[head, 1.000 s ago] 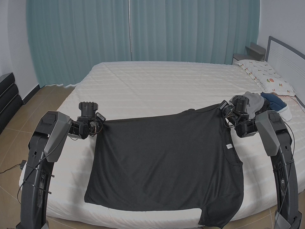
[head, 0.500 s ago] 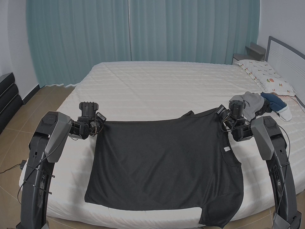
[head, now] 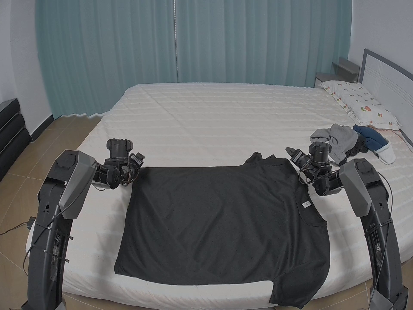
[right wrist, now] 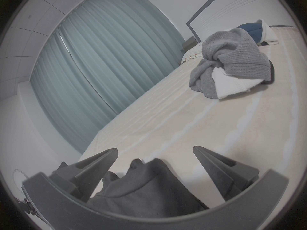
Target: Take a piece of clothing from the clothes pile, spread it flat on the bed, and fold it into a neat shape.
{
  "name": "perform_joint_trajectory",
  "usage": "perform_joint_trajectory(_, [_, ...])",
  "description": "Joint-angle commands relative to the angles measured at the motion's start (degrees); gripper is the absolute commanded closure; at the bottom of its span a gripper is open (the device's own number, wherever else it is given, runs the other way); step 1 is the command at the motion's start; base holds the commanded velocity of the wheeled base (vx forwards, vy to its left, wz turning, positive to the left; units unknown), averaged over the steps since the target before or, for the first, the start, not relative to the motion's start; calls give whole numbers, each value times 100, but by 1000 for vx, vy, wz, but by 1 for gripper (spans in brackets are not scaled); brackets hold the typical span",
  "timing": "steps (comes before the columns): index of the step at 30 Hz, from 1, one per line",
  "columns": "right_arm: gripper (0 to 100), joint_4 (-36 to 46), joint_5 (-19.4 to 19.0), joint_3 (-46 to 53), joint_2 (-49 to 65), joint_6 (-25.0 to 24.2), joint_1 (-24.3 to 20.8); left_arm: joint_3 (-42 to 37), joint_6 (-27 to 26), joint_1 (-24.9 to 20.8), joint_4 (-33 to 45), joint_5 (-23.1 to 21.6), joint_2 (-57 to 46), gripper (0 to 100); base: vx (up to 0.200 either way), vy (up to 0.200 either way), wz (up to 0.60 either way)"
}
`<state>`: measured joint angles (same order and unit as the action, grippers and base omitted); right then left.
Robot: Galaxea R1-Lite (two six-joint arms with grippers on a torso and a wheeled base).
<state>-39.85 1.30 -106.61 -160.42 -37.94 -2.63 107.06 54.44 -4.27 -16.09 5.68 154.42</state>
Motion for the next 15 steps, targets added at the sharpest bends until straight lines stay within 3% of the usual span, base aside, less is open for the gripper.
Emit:
perform_joint_trajectory(1, [0,-40,-192,1977,1636,32,96,-1055,14,242,-52,-102,-1098,0,0,0,0])
perform_joint_trajectory(3, [0,-119,-596,3146,2392,102,140,-1917,-4,295,-70,-445,-1775,0,0,0,0])
perform_joint_trajectory(4, [0,-119,-596,3146,2392,102,140,-1917,-4,295,-70,-445,-1775,0,0,0,0])
perform_joint_trajectory(8, [0,-550,-772,4886,3526,41,140,-3701,-39,392,-465,-1139,-3111,0,0,0,0])
perform_joint_trajectory(9, [0,-550,-772,4886,3526,41,140,-3701,-39,392,-465,-1139,-3111,0,0,0,0])
perform_joint_trajectory(10, [0,-612,-798,5572,3957,41,114,-4395,-136,427,-579,-1324,-3603,0,0,0,0])
perform_joint_trajectory(13, [0,-612,-878,6055,4299,41,105,-4931,-241,435,-597,-1403,-3928,0,0,0,0])
perform_joint_trajectory(15, [0,-620,-1264,6793,4669,41,44,-5828,-276,409,-694,-1544,-4341,0,0,0,0])
